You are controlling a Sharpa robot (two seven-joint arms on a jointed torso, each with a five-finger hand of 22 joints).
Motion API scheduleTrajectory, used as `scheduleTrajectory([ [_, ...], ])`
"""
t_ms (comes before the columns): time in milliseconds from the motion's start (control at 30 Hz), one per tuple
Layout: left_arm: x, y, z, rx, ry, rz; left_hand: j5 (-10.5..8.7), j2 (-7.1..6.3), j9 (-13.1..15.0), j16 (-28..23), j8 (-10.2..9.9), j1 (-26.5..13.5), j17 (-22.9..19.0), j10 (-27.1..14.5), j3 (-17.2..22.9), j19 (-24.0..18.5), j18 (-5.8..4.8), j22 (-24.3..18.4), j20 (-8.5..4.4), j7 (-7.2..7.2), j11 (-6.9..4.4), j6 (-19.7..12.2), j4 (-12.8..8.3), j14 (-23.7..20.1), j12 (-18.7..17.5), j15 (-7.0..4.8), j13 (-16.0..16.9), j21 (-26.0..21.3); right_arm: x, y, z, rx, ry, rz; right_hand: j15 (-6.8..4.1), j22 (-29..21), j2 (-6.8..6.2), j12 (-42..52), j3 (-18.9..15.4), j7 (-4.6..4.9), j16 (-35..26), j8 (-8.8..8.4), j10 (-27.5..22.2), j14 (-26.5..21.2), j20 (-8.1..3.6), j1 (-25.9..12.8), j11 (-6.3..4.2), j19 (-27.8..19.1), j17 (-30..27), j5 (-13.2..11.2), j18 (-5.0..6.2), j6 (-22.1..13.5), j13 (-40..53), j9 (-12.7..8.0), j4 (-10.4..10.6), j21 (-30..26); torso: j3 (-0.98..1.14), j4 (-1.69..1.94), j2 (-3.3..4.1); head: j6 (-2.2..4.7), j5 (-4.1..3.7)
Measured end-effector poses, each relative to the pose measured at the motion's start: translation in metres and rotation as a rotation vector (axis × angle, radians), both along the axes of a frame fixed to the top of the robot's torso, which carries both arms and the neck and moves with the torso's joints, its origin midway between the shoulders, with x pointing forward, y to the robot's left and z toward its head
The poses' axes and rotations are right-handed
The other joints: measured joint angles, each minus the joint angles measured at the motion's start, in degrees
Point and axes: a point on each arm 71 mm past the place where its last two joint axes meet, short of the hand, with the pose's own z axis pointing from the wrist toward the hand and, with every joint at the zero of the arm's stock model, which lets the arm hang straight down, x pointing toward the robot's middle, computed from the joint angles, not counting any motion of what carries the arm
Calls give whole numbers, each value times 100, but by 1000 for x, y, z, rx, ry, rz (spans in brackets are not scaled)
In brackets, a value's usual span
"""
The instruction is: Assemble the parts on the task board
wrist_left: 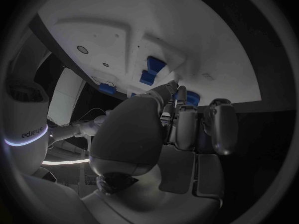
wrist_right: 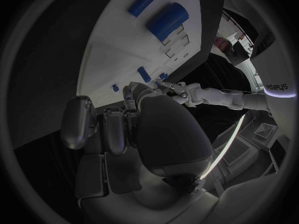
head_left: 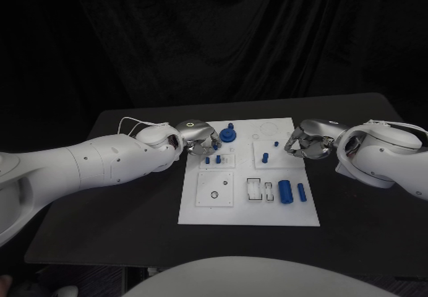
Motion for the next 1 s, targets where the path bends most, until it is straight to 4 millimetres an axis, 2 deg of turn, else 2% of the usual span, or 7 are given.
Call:
scheduleTrajectory([
  [167, 0, 1, 0, 2, 1, 2, 0, -38, -41, -24, 0, -38, -53, 0, 16, -20, 0, 0, 20, -30, 0, -75, -16, -25, -40, 25, -24, -47, 0, 0, 0, -1, 1, 0, 0, 0, 0, 0, 0, 0, -20, 0, 0, 0, 0, 0, 0, 0, 0, 0, 0, 0, 0, 0, 0, -6, 0, -1, 1, 0, 2],
  [333, 0, 1, -1, 4, 5, 4, -11, -148, -203, -127, 0, -149, -204, -349, 47, -181, 0, 0, 71, -228, 116, -567, -14, -187, -244, 101, -104, -269, 0, 0, 0, -2, 2, 0, 0, 0, 0, 0, 0, 0, -28, 0, 0, 0, -20, 0, 0, -20, 0, 0, 0, 0, 0, -1, 0, -22, -1, -1, 1, 0, 4],
  [533, 0, 2, -2, 4, 6, 8, -214, -226, -657, -266, 0, -226, -517, -1410, -362, -530, 92, 0, 170, -702, 212, -1630, 42, -518, -375, 205, -27, -838, 0, 0, -1, -3, 4, 0, 0, 0, 0, -25, 16, 0, -28, 0, 0, 0, -20, 0, 0, -20, 0, 0, 93, 0, 3, -1, -16, -52, -1, -1, 2, 0, 7],
  [633, 0, 5, -1, 0, -4, 13, -311, -171, -1197, -266, -67, -171, -585, -1931, -677, -605, 91, 0, 196, -1015, 228, -2500, 58, -579, -236, 210, 64, -1068, 0, 0, -1, -3, 4, -1, 0, 0, 0, -24, 16, 0, -28, 0, -13, 0, -20, 0, 13, -20, 0, 0, 93, 0, 3, -1, -16, -52, -1, -1, 2, 0, 26],
  [700, 0, 8, 0, -5, -17, 18, -311, -148, -1381, -266, -67, -148, -585, -2103, -776, -605, 91, 0, 196, -1097, 239, -2759, 71, -579, -168, 210, 79, -1106, 0, -1, -1, -3, 4, -2, 0, 0, 0, -25, 16, 0, -28, 0, -22, 0, -20, 0, 22, -20, 0, 0, 93, 0, 2, -1, -16, -52, -2, -1, 2, 0, 46],
  [833, -1, 16, 3, -27, -62, 29, -311, -94, -1516, -242, -66, -94, -547, -2416, -872, -625, 181, 0, 175, -1150, 219, -2862, 96, -579, -84, 210, 57, -1172, -1, -3, -1, -4, 5, -7, 0, 0, 0, -49, 16, 0, -28, 0, -42, 0, -20, 0, 1, -20, 0, 0, 93, 0, 3, -2, -17, -52, -4, -1, 2, 0, 77],
  [1000, -3, 32, 11, -66, -152, 54, -214, 63, -1507, -321, -52, 63, -788, -2440, -890, -801, 188, 0, 145, -1122, 205, -2445, 114, -787, 326, 187, 44, -1442, -2, -9, 0, -5, 5, -17, 0, 0, 0, -98, 16, 0, -67, 0, -115, 0, -14, 0, 12, -56, 0, 0, 93, 0, 6, -2, -16, -144, -16, 12, -2, 0, 107],
])
